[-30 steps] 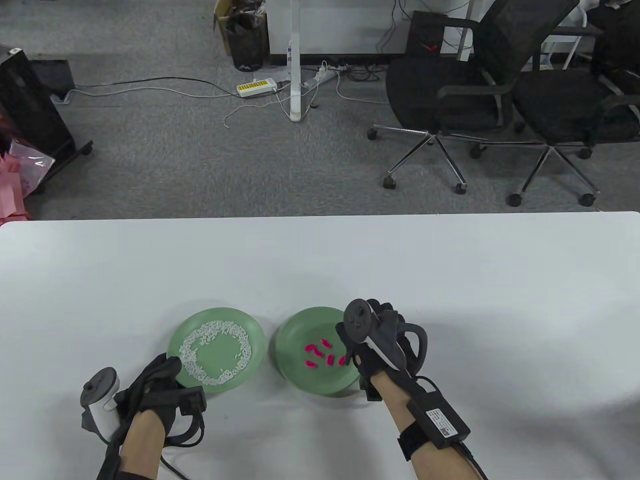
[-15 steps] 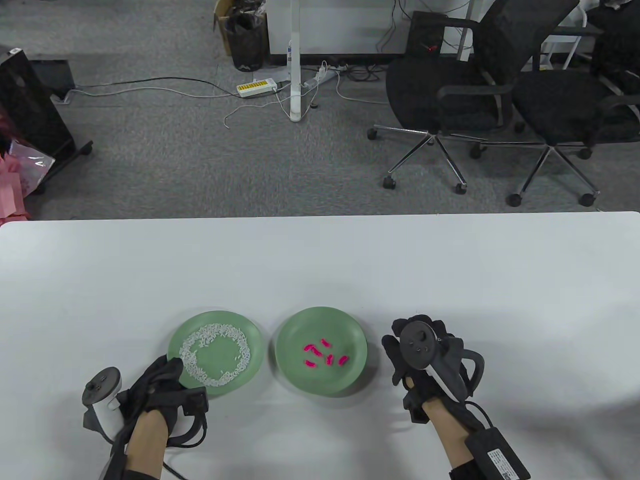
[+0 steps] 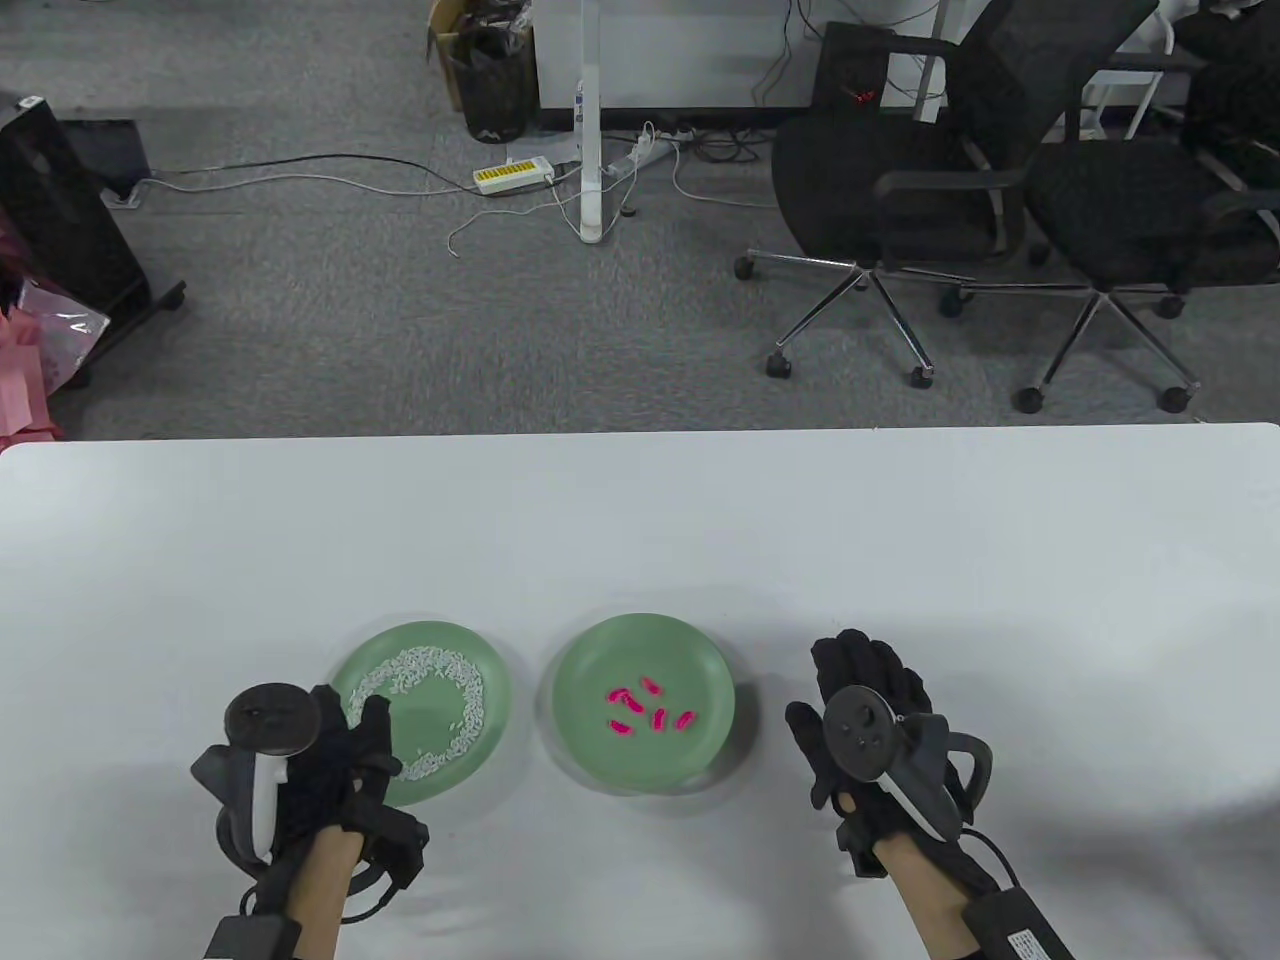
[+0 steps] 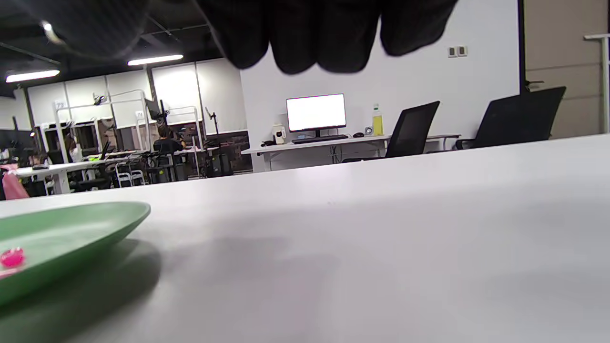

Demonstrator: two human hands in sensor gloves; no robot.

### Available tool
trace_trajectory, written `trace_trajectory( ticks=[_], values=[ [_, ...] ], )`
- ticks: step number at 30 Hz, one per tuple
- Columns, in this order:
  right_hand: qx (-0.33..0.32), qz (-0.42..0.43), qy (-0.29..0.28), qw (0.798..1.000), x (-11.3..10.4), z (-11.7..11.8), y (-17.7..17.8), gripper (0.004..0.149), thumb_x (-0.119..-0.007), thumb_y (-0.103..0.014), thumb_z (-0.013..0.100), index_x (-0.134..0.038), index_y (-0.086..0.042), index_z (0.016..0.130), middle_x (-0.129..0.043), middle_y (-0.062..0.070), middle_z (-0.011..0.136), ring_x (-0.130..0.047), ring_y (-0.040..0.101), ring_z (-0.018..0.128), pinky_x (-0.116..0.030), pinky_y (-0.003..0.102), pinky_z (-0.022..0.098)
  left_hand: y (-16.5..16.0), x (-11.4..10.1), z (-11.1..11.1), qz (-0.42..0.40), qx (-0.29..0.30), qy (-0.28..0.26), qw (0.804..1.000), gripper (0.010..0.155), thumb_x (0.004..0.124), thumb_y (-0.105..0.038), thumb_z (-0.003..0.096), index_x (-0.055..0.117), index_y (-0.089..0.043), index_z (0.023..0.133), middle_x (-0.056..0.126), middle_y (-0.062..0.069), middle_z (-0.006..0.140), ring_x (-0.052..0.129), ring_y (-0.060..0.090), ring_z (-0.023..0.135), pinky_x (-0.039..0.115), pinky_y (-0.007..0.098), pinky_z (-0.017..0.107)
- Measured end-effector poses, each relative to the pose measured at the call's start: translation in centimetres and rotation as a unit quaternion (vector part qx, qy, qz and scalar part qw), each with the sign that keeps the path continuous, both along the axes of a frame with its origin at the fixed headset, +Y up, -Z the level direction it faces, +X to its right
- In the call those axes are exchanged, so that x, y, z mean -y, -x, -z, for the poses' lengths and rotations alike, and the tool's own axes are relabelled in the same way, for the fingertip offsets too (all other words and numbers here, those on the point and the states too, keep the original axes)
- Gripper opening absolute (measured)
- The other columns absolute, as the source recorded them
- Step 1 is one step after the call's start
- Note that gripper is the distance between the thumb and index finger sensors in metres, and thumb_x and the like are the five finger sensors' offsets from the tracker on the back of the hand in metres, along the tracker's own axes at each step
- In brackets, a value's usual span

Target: Pick gummy candy with hand pinch into plate

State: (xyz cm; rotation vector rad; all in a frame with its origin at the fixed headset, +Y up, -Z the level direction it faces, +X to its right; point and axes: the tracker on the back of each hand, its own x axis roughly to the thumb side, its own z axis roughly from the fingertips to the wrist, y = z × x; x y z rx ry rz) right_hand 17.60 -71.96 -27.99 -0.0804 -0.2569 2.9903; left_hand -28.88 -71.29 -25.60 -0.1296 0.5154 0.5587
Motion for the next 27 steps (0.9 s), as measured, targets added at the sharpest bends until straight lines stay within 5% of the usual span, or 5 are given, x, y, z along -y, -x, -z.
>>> trace_trajectory(
  ticks=[4, 10, 27],
  values=[
    [-0.01, -0.021, 0.006, 1.0, 0.2, -0.1, 0.6, 0.081, -0.069, -0.06, 0.036, -0.047, -0.028, 0.107, -0.042, -0.001, 0.119, -0.045, 0.032, 0.111, -0.045, 0.052, 0.079, -4.1, -1.8, -0.3, 0.063, 0.141, -0.068, 0.986, 0.079, 0.068, -0.059, 0.0454, 0.044, -0.026, 0.114, 0.034, 0.006, 0.121, 0.034, 0.041, 0.115, 0.041, 0.062, 0.078],
    [-0.02, -0.054, 0.017, 0.998, 0.7, -0.2, 1.4, 0.086, -0.066, -0.062, 0.036, -0.036, -0.028, 0.108, -0.032, 0.0, 0.12, -0.038, 0.033, 0.112, -0.039, 0.052, 0.079, -7.9, -3.1, -1.2, 0.17, 0.247, -0.143, 0.943, 0.082, 0.066, -0.06, 0.0441, 0.033, -0.031, 0.113, 0.024, -0.001, 0.121, 0.024, 0.032, 0.116, 0.031, 0.058, 0.08],
    [-0.035, -0.058, 0.027, 0.997, 0.9, -0.6, 2.3, 0.089, -0.065, -0.065, 0.035, -0.03, -0.029, 0.108, -0.028, 0.001, 0.12, -0.035, 0.033, 0.112, -0.036, 0.053, 0.079, -8.6, -2.0, -1.2, 0.2, 0.266, -0.165, 0.929, 0.085, 0.065, -0.061, 0.0436, 0.029, -0.029, 0.113, 0.021, 0.001, 0.121, 0.021, 0.033, 0.116, 0.028, 0.057, 0.079]
  ],
)
